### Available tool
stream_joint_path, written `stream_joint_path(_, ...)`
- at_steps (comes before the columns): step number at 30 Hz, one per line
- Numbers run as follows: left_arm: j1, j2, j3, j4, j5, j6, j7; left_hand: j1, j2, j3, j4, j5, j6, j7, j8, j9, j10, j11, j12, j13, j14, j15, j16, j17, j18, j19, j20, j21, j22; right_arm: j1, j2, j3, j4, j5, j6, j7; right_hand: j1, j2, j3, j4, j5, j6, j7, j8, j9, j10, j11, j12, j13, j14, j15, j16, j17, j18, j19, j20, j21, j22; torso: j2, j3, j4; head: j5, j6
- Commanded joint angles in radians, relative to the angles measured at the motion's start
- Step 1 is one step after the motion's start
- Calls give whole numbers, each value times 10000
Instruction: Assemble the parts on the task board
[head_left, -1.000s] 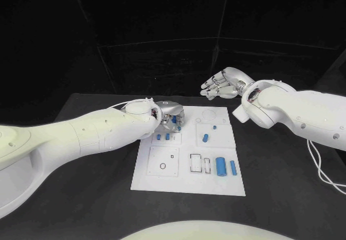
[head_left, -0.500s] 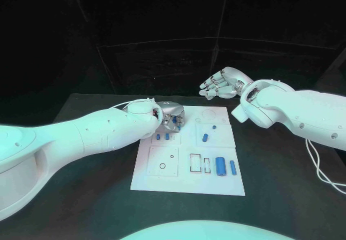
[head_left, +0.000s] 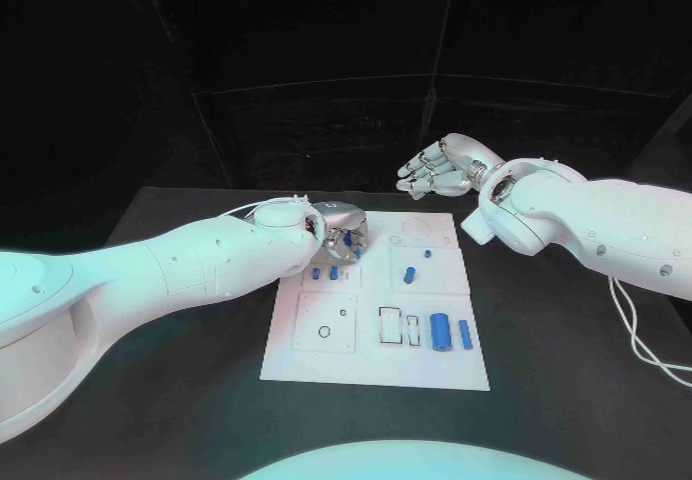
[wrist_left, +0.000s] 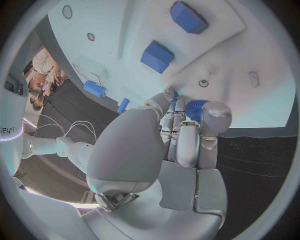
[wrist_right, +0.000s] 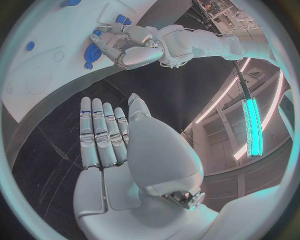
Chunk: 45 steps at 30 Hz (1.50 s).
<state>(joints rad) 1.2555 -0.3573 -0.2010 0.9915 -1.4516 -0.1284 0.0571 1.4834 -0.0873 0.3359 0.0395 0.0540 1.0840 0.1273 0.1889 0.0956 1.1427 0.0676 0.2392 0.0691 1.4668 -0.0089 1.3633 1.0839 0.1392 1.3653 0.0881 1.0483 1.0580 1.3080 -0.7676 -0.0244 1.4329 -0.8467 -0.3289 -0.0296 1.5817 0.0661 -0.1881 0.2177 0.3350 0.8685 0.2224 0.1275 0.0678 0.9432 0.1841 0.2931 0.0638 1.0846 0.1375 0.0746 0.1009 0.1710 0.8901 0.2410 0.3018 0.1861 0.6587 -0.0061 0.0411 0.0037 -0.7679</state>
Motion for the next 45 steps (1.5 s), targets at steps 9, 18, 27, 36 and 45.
stream_joint_path(9, -50, -363, 76, 459, 300, -953, 160, -9, -18, 651, -278, 25, 347, 9, -41, 39, 440, -69, -261, 42, 168, -118, 38, -114, -228, 158, -56, 302, 336, 23, 11, 7, -13, 15, 43, 111, -12, 14, 5, -41, -1, -51, 245, -46, -2, -85, 17, -34, -11, -43, 46, -40, -22, 83, 57, 49, -64, -24, -9, -3, 14, -22, 53)
stream_joint_path(18, -52, -802, 563, 1072, 944, -1130, 123, -112, -75, 772, -323, 23, 377, 25, -84, 33, 495, -59, -357, 44, 155, -114, 10, -212, -231, 157, -58, 318, 368, 23, 0, 7, -73, 15, 34, 123, -20, 20, 9, -42, -1, -49, 246, -45, 0, -86, 18, -30, -11, -40, 47, -38, -35, 84, 64, 51, -77, -33, -20, -3, 40, -20, 130)
stream_joint_path(27, -45, -1569, 792, 1778, 1063, -878, -92, -197, -127, 823, -345, 21, 402, 24, -107, 32, 538, -59, -410, 50, 151, -111, 3, -246, -235, 157, -55, 332, 393, 22, -35, 7, -104, 15, 32, 124, -20, 20, 9, -42, -1, -49, 246, -45, 0, -86, 18, -30, -11, -40, 47, -38, -35, 84, 64, 51, -77, -33, -34, -2, 87, -33, 212)
stream_joint_path(36, -48, -2160, 811, 2062, 1080, -290, -302, -354, -196, 859, -339, 17, 433, 11, -139, 31, 594, -65, -482, 61, 144, -110, -8, -297, -233, 150, -54, 333, 412, 22, -64, 6, -111, 15, 57, 121, -20, 20, 9, -42, -1, -49, 246, -45, 0, -86, 18, -30, -11, -40, 47, -38, -35, 84, 64, 51, -77, -33, -11, -8, 49, 25, 203)
stream_joint_path(45, -92, -2205, 803, 1895, 1082, -147, -378, -386, -210, 864, -336, 18, 438, 7, -147, 30, 602, -66, -498, 62, 142, -111, -10, -305, -233, 148, -53, 331, 414, 21, -45, 6, -121, 15, 73, 123, -27, 32, 18, -45, 2, -48, 246, -44, 1, -89, 18, -27, -11, -41, 48, -37, -50, 85, 70, 52, -93, -43, -10, -1, 15, 84, 196)
